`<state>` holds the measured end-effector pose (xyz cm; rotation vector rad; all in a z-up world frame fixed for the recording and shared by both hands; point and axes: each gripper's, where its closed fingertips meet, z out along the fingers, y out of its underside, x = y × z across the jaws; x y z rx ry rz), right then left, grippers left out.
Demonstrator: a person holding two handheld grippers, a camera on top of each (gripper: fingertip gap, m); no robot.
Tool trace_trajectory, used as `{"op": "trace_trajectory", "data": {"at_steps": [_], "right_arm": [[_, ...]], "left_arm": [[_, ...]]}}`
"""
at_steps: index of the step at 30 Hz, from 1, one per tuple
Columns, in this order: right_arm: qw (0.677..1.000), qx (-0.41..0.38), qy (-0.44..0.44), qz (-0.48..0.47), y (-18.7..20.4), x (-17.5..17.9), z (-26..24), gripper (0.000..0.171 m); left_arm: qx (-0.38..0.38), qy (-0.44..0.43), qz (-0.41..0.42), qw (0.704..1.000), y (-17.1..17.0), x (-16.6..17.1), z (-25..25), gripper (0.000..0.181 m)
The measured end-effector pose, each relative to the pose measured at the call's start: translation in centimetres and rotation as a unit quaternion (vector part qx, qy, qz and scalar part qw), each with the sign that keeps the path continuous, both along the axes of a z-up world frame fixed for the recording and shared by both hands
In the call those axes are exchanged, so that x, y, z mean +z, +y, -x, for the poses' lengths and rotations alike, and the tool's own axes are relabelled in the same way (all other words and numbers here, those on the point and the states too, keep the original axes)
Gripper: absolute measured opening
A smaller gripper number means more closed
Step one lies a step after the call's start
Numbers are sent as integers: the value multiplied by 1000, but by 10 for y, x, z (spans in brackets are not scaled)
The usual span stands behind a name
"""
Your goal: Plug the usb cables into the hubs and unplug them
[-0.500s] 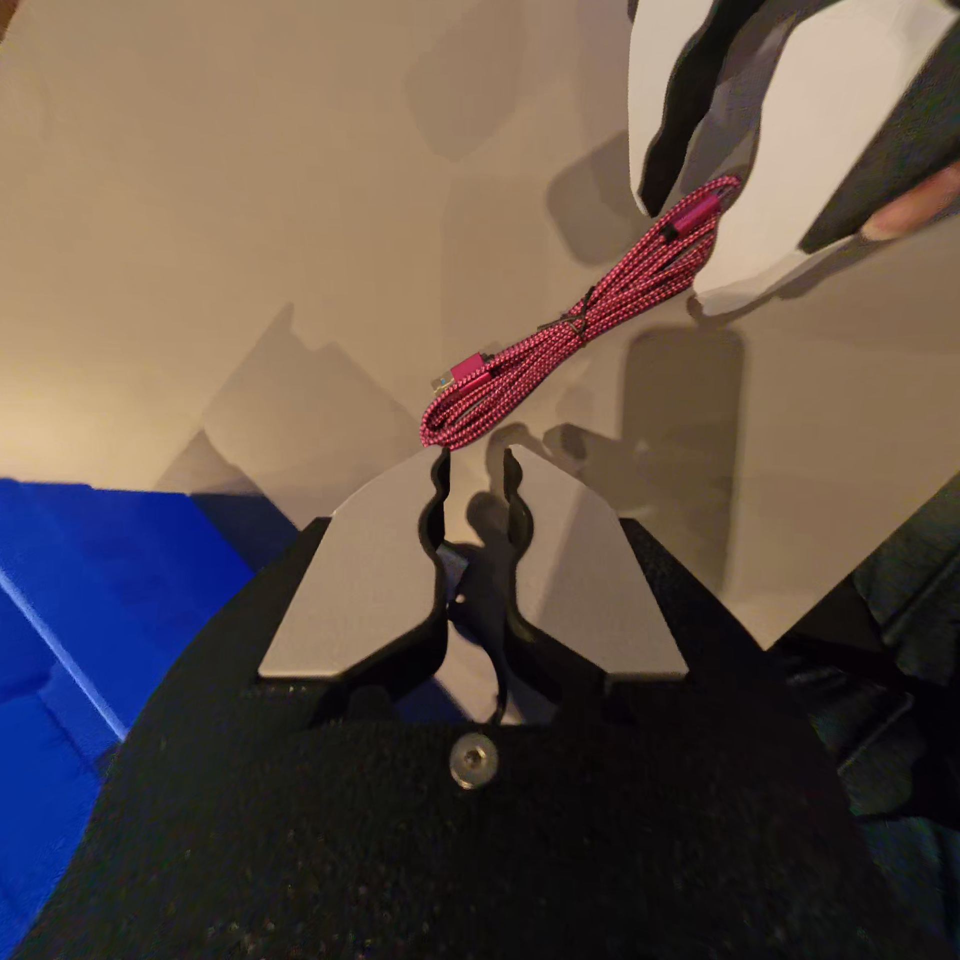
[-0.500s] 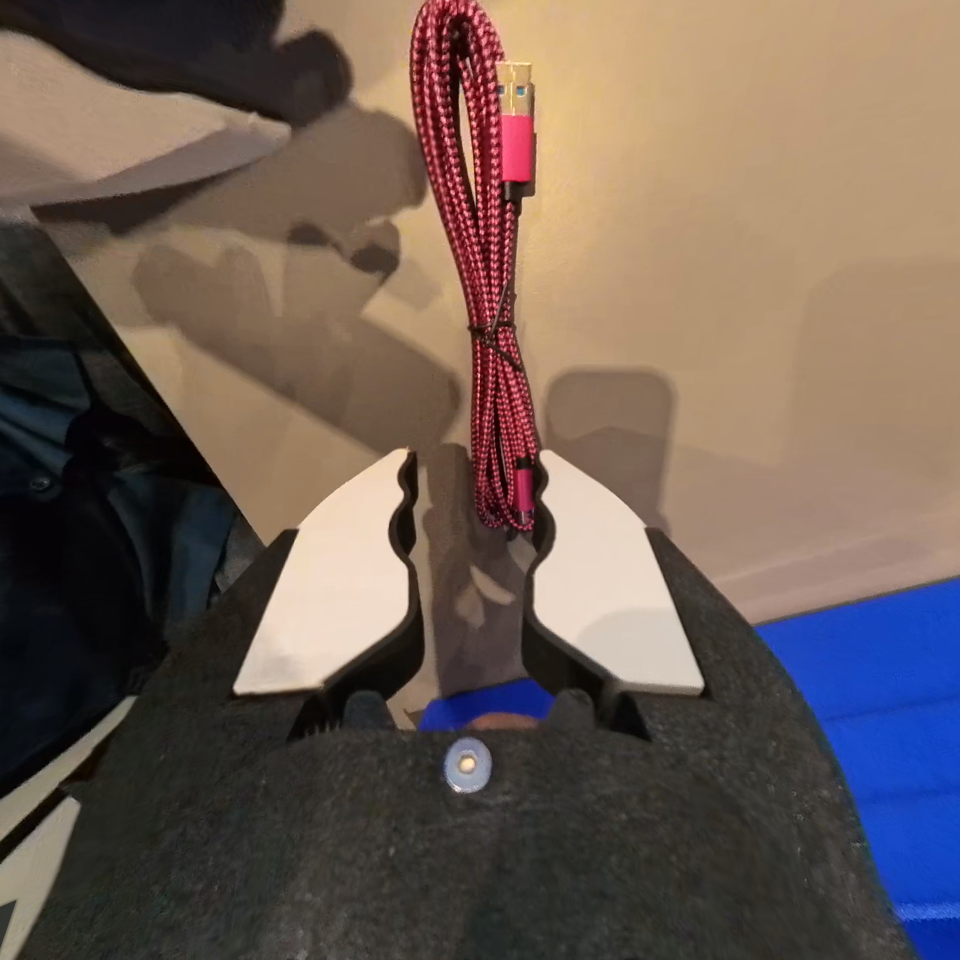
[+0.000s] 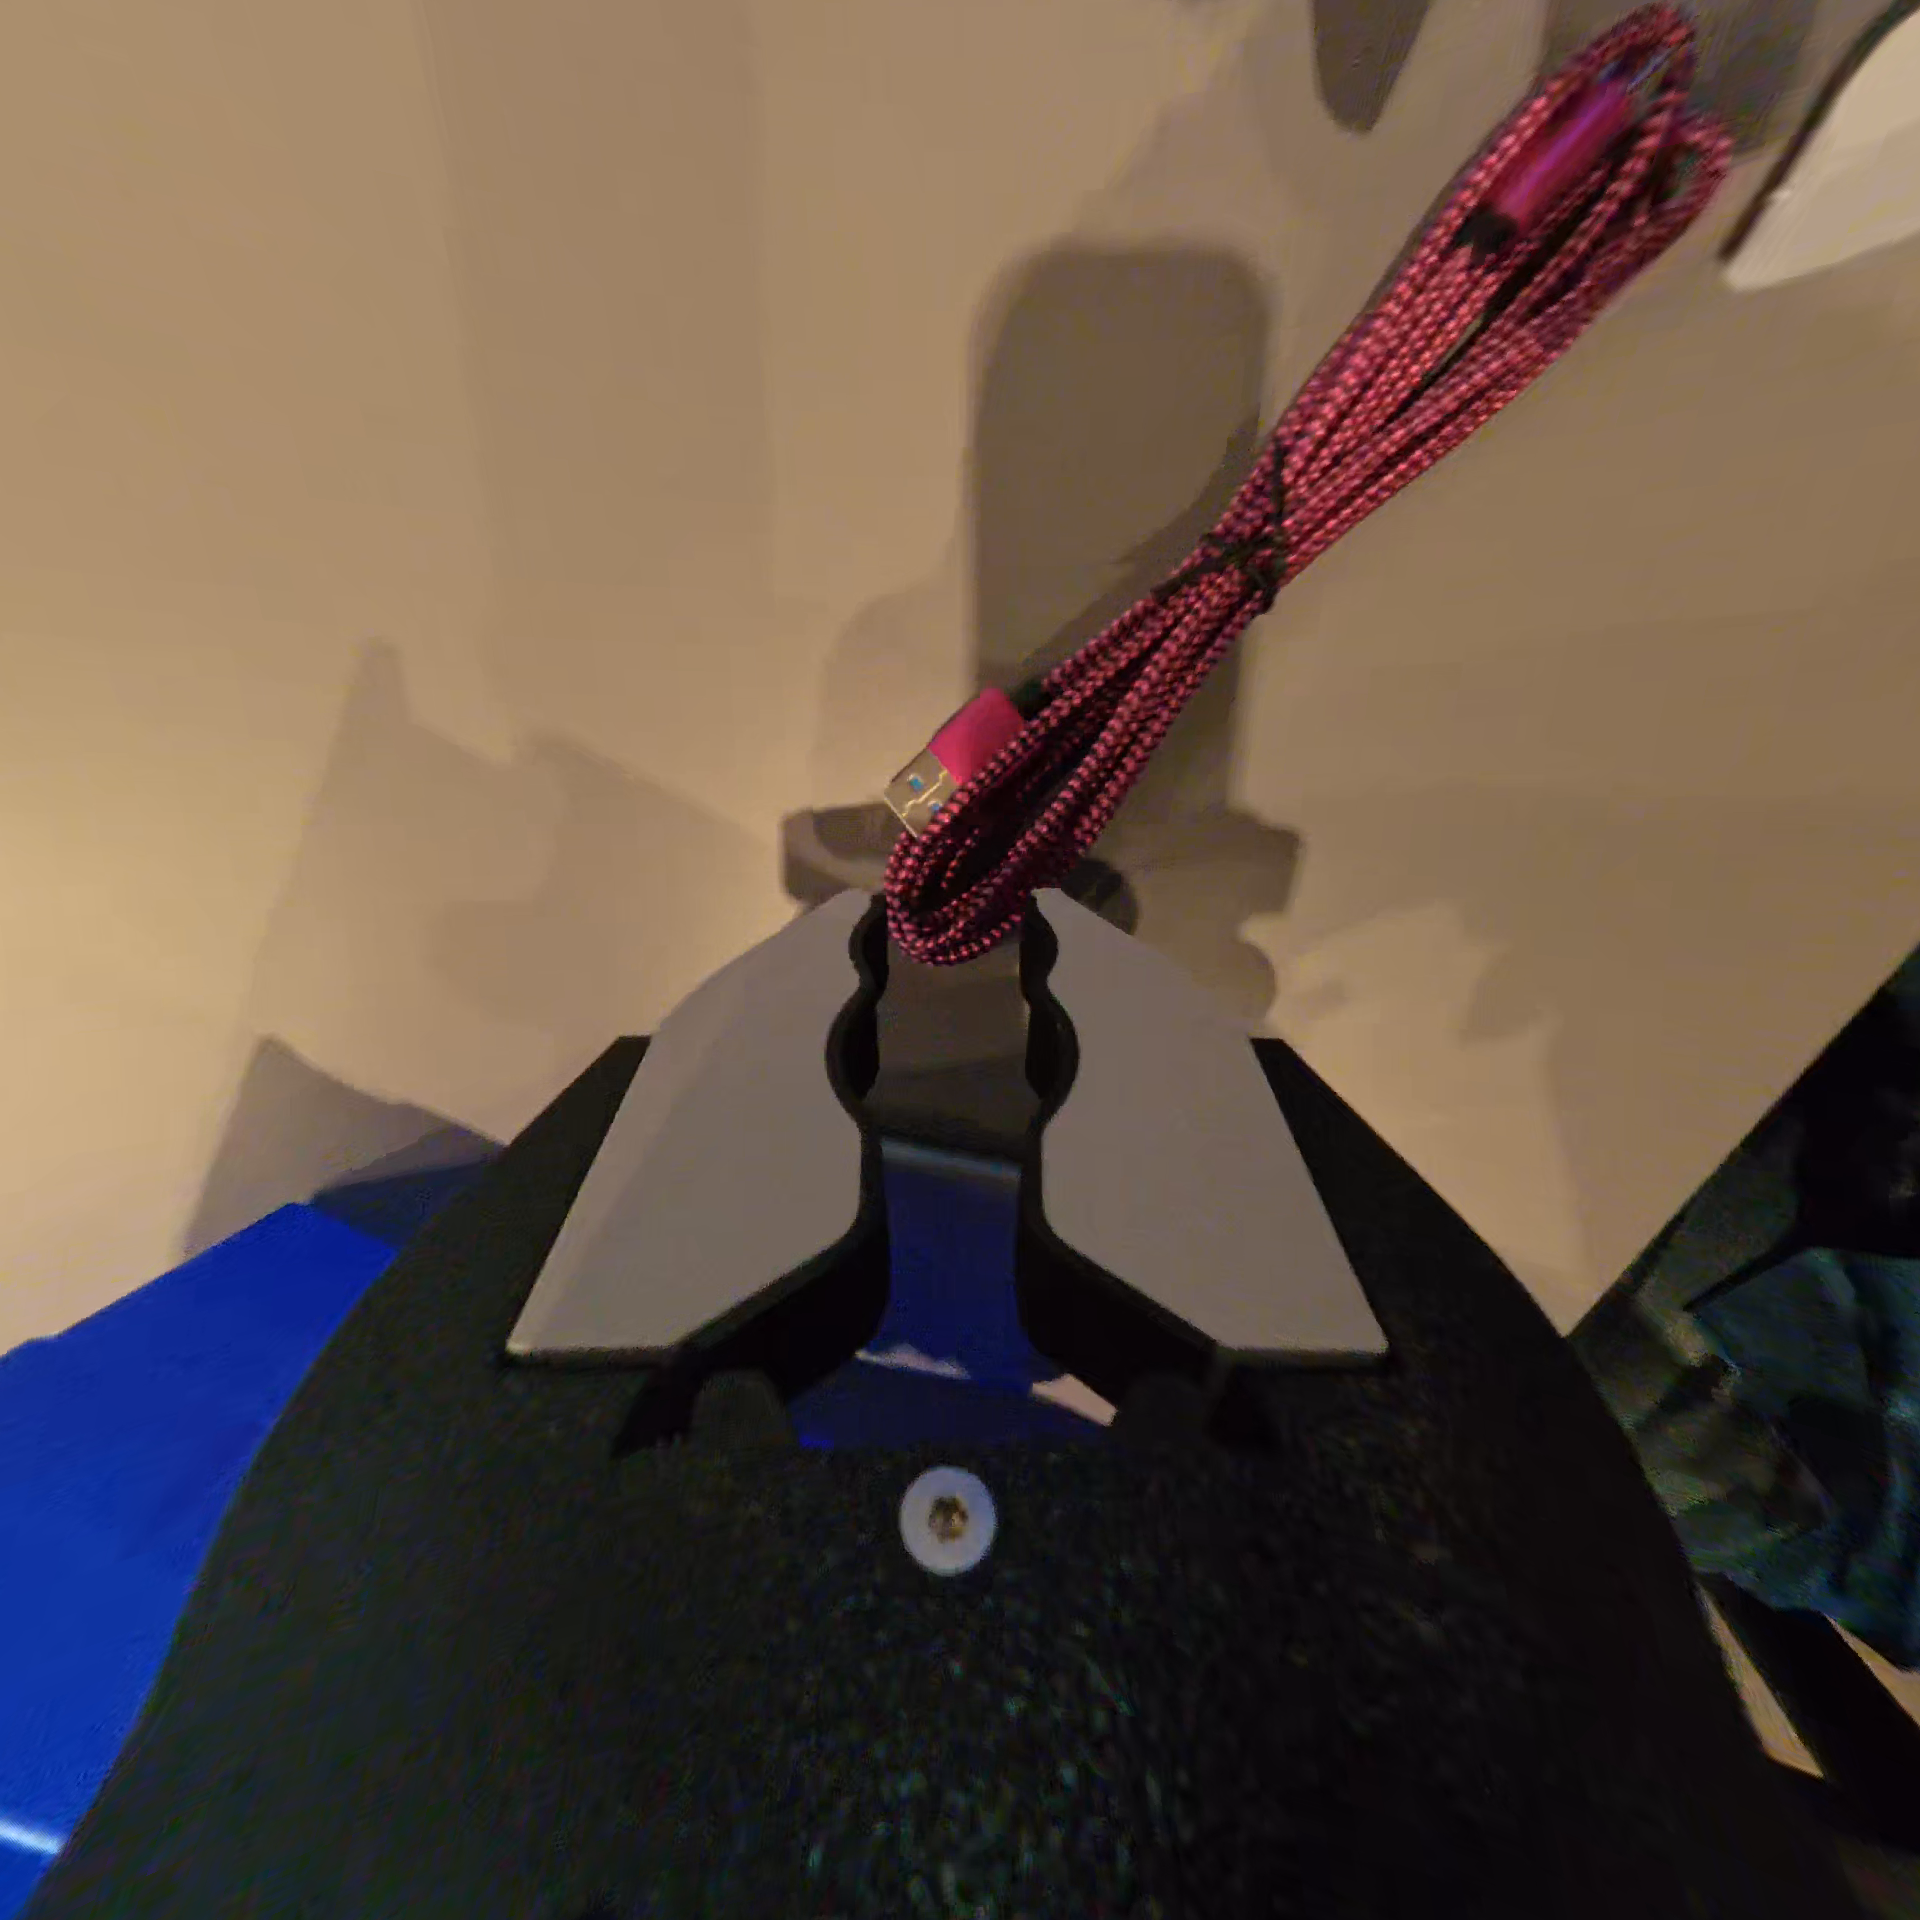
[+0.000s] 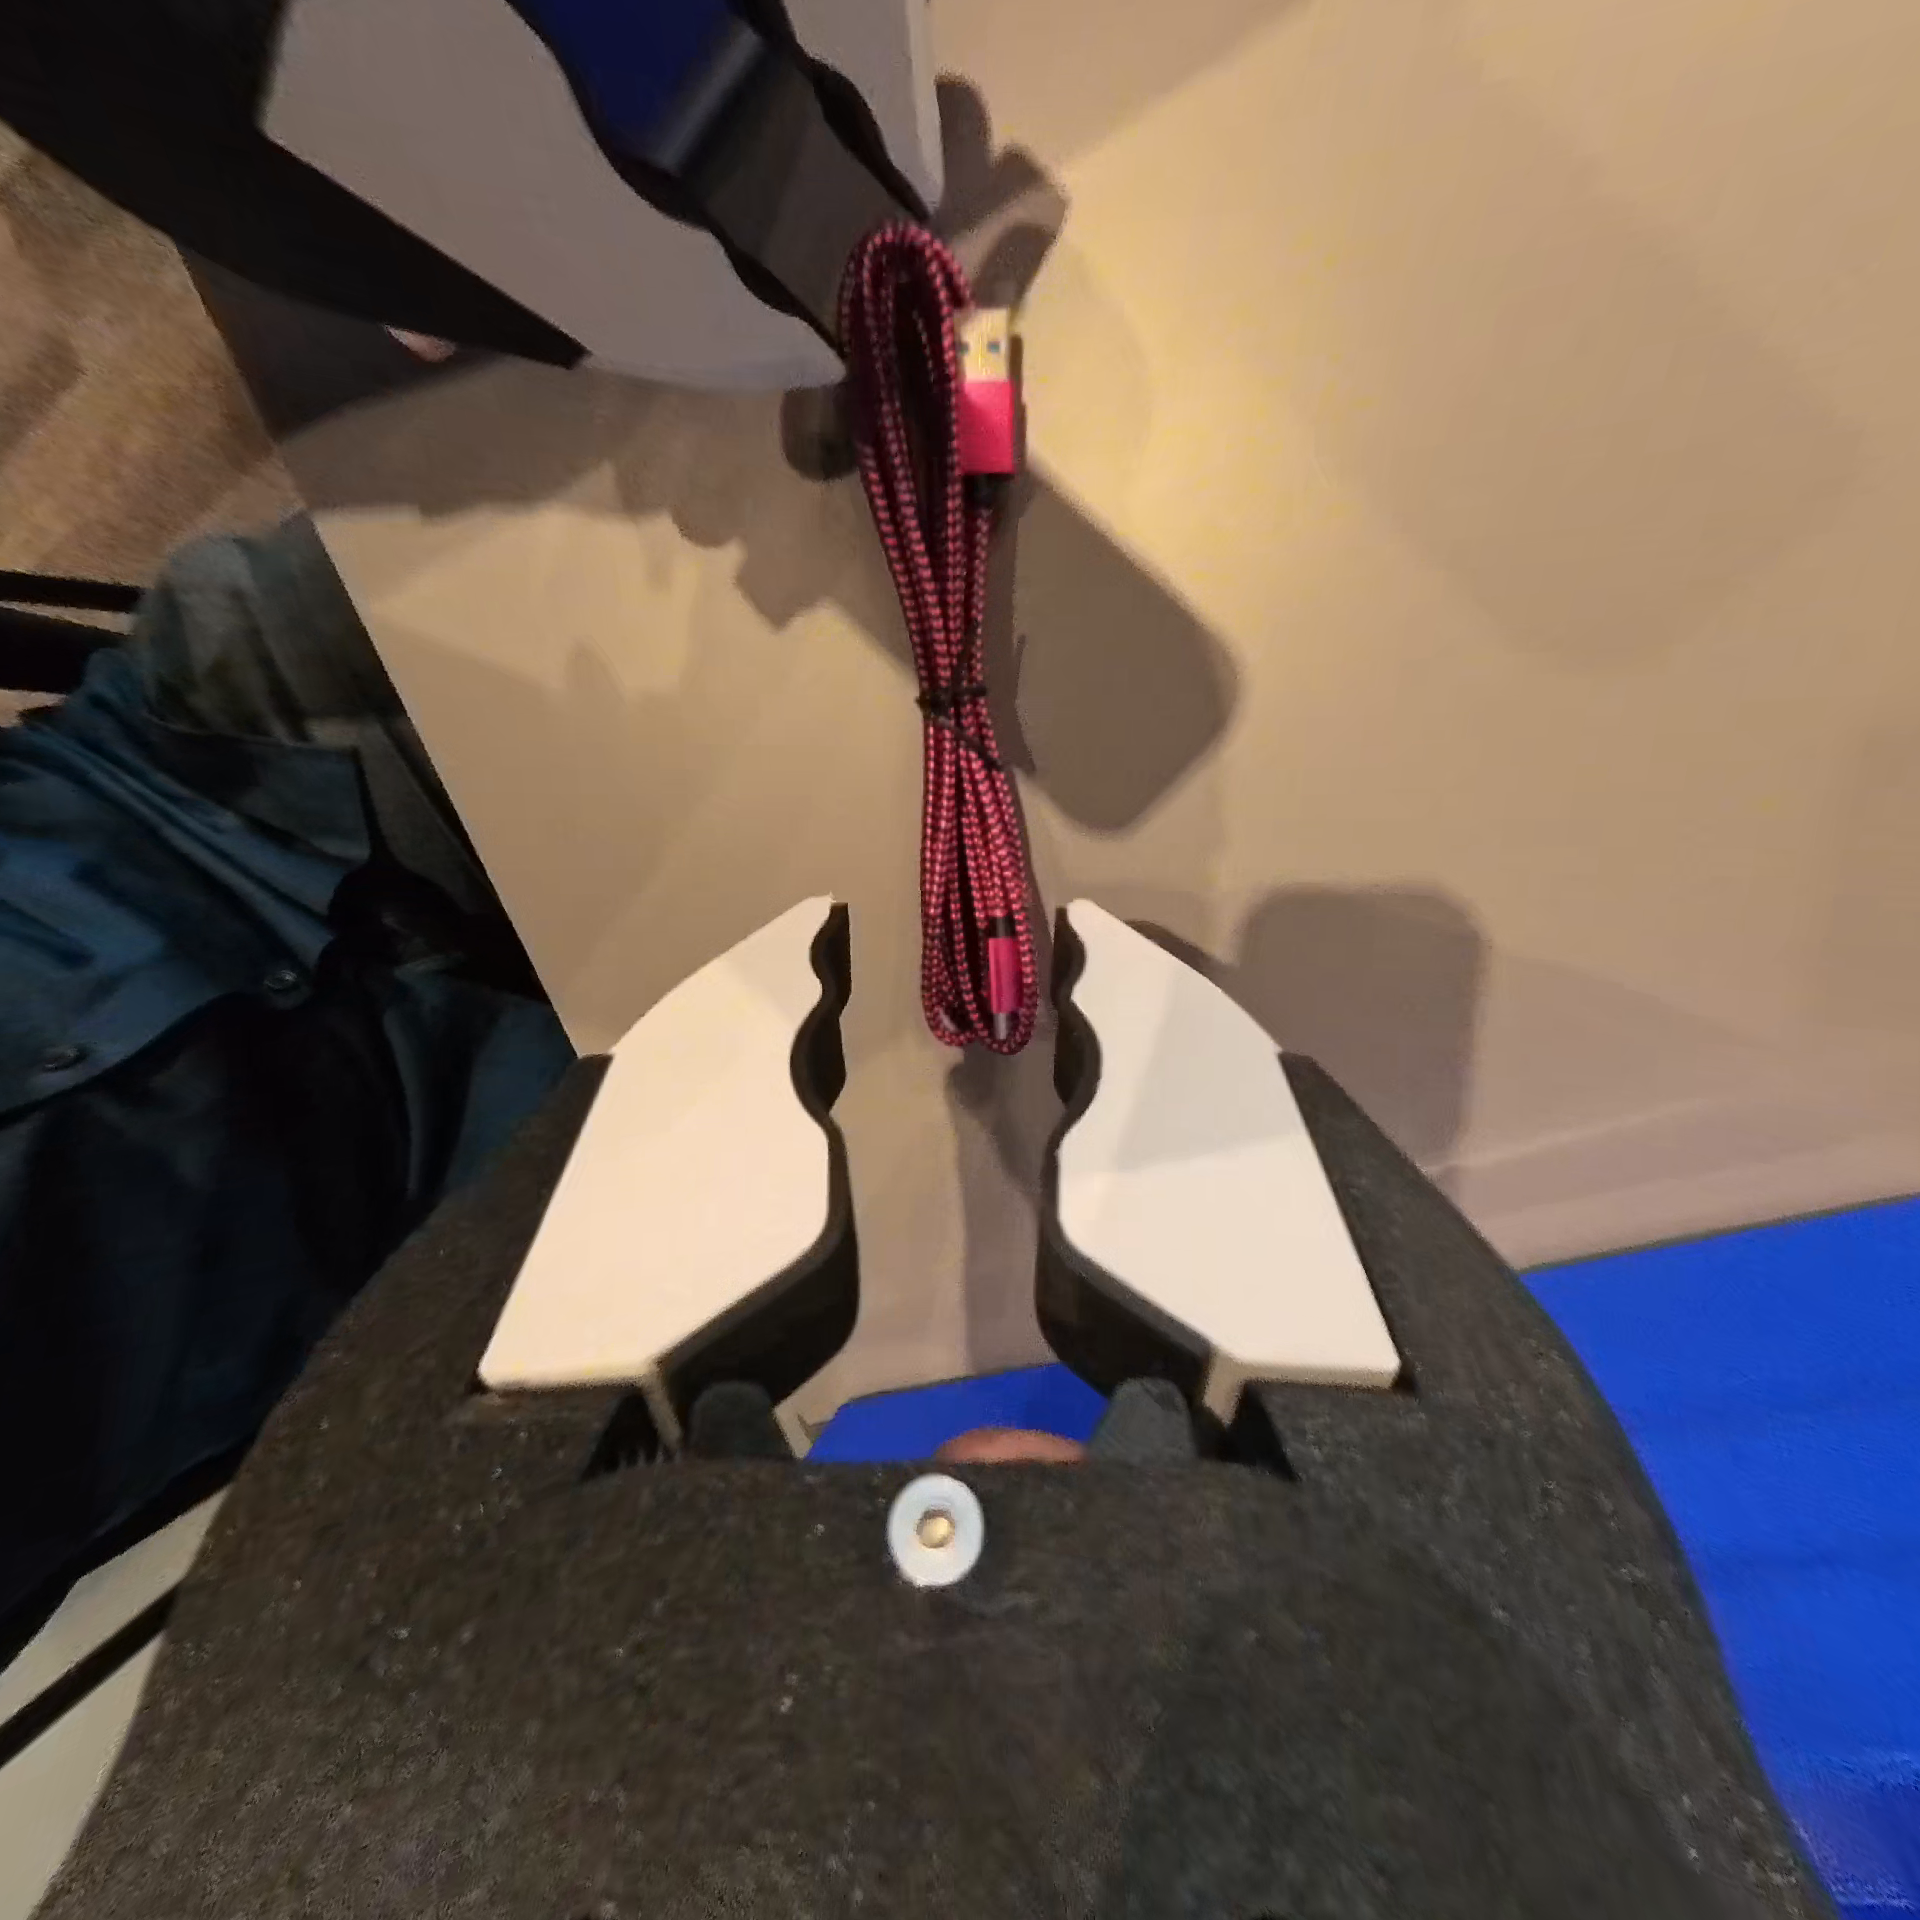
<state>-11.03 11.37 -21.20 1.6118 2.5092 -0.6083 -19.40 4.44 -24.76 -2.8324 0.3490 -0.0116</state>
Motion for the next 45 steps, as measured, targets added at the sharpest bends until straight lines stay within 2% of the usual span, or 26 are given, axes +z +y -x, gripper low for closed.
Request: {"op": "trace_trajectory", "data": {"at_steps": [13,16,17,21,28,33,35,38,41,45], "right_arm": [[1000,5,13,25,-2,6,2,33],[1000,-1,14,25,-2,6,4,32],[1000,-3,14,24,-2,6,5,32],[1000,-12,15,24,-2,5,6,32],[1000,-16,10,16,-2,4,7,32],[999,-24,17,12,2,4,9,32],[999,-29,20,13,3,5,12,32],[998,-33,18,53,-1,11,17,33],[993,-37,23,110,-6,22,23,38],[972,-30,29,230,-20,48,29,40]], "left_arm": [[7,-62,24,998,5,-8,-2,25],[16,-58,20,998,6,-8,-1,17],[19,-51,21,998,5,-8,0,5],[7,-46,25,999,1,-11,-5,3],[11,-43,2,999,3,-3,-6,3],[-1,-25,-39,999,7,17,-6,3],[-24,-10,-62,998,8,28,-8,3],[-98,20,-108,989,8,48,-17,2],[-208,92,-144,963,3,64,-27,2],[-272,176,-168,931,-1,81,-27,3]]}}
